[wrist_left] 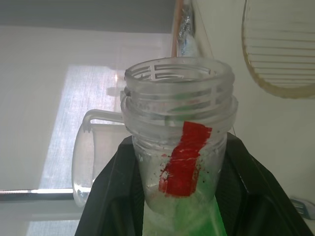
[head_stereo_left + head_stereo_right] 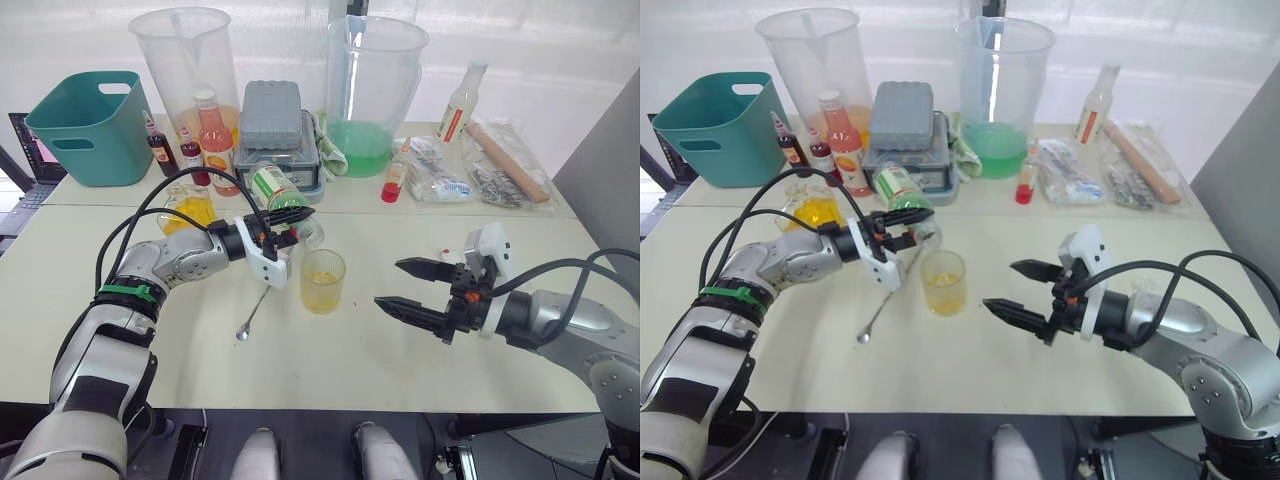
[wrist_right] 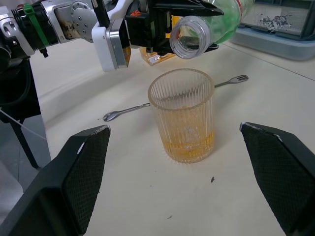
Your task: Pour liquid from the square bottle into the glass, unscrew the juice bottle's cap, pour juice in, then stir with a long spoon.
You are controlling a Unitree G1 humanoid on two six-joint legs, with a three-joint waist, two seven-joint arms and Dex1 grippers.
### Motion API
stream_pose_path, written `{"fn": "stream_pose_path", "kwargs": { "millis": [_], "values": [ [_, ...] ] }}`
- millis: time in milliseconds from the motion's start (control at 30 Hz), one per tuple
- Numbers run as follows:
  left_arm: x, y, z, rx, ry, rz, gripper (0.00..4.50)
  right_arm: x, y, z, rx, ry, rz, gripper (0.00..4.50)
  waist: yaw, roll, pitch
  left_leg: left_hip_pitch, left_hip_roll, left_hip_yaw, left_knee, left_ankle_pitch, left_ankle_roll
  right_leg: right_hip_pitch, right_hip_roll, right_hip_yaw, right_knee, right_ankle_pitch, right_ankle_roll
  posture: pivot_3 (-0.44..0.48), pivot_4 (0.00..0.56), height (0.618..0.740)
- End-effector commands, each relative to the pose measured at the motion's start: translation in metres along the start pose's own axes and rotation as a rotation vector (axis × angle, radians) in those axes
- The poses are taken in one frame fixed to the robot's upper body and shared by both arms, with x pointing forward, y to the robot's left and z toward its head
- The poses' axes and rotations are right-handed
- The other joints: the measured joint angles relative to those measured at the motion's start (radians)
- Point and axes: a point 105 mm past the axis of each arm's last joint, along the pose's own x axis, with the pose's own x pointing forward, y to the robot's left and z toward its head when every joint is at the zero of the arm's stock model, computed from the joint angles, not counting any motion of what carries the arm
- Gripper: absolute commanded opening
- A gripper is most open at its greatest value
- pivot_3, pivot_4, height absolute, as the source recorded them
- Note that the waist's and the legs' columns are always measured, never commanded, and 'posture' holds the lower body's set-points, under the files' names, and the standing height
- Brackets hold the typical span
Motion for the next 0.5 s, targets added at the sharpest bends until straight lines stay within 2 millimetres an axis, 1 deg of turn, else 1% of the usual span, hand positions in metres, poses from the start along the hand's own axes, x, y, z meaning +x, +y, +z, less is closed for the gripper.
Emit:
{"fn": "stream_pose_path", "kwargs": {
  "millis": [33,500],
  "values": [
    [0.0021,0.0259,0.0034,0.078,-0.033,0.068,1.47,-0.0026,0.0013,0.0076,-0.039,-0.033,-0.001,4.48,0.0,0.0,0.0,0.0,0.0,0.0,0.0,0.0,0.0,0.0,0.0,0.0,0.0,0.0,0.0,0.0,0.15,0.739],
    [0.0036,0.0294,0.006,0.144,-0.049,0.07,1.47,-0.0009,0.0012,0.0074,-0.034,-0.042,0.006,4.48,0.0,0.0,0.0,0.0,0.0,0.0,0.0,0.0,0.0,0.0,0.0,0.0,0.001,0.0,0.0,0.0,0.15,0.739]
  ]
}}
